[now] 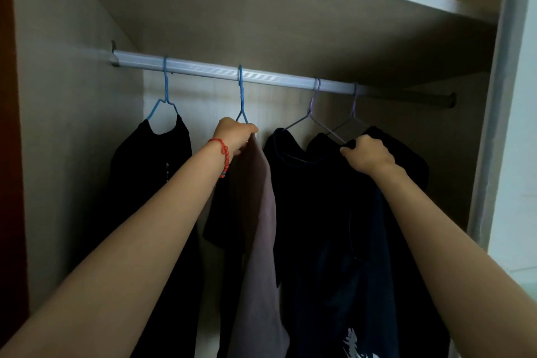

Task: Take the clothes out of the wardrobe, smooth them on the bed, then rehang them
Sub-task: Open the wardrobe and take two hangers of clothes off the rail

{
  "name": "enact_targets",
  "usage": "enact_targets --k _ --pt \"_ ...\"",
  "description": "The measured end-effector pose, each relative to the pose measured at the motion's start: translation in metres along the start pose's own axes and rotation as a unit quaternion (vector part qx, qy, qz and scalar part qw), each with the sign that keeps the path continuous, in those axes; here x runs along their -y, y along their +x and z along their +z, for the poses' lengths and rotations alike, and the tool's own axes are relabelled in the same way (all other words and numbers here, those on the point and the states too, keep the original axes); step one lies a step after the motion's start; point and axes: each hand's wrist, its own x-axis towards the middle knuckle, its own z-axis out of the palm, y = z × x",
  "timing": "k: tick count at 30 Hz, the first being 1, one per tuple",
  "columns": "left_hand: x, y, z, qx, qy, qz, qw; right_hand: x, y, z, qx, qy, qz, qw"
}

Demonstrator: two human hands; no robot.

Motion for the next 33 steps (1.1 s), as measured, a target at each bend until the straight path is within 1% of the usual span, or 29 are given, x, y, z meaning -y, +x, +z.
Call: enact_targets --k 3,5,9,14,16,19,23,26,28,33 --pt "-0.001 0.012 0.005 -0.012 0.031 0.005 0.999 0.016 0.007 0.012 0.033 0.025 0.015 0.999" --pt "-0.001 0.015 0.008 -0.003 0.018 -0.004 1.0 0.024 0.014 0.023 0.038 0.062 0.007 0.997" --pt "0.0 0.024 0.011 0.009 -0.068 -0.035 0.997 0.031 0.022 0.037 -0.009 0.142 -0.008 0.99" --pt "-0.013 0.028 0.007 0.0 -0.126 -0.004 0.992 0.027 0.024 0.034 -0.073 0.183 0.001 0.98" --pt "-0.029 0.024 0.004 0.007 -0.172 0.02 0.985 0.026 0.021 0.027 -0.098 0.188 -0.007 0.977" --pt "-0.042 0.013 0.004 0.002 -0.197 0.044 0.979 0.024 0.012 0.018 -0.131 0.192 -0.041 0.972" --pt "-0.023 -0.01 0.01 0.015 -0.202 0.044 0.978 0.011 -0.01 0.011 -0.154 0.182 -0.066 0.969" --pt "-0.003 -0.032 0.02 0.024 -0.231 0.039 0.972 -0.001 -0.033 0.012 -0.134 0.179 -0.07 0.972" --pt "0.01 -0.048 0.026 0.027 -0.245 0.033 0.968 -0.01 -0.049 0.014 -0.108 0.18 -0.061 0.976" --pt "0.046 -0.085 0.03 0.047 -0.237 -0.002 0.97 -0.037 -0.09 0.029 -0.001 0.189 -0.01 0.982"
